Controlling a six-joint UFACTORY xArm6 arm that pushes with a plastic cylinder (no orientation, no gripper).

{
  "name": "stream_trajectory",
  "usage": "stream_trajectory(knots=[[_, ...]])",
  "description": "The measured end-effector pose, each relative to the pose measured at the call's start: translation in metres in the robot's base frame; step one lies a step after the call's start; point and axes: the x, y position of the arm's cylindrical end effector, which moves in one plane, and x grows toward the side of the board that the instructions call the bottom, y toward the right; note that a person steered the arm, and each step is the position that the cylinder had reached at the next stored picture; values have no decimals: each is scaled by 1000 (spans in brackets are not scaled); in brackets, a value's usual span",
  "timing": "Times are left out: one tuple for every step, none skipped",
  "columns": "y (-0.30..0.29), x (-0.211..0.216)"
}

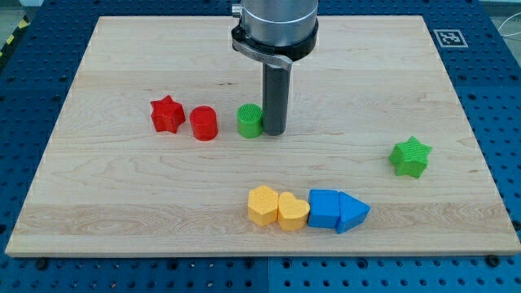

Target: Push the red circle up a bit

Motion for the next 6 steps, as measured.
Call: stream_trajectory(knots=[[0,13],[-2,35],[-22,42],[-52,42],[-76,42],[-93,37]])
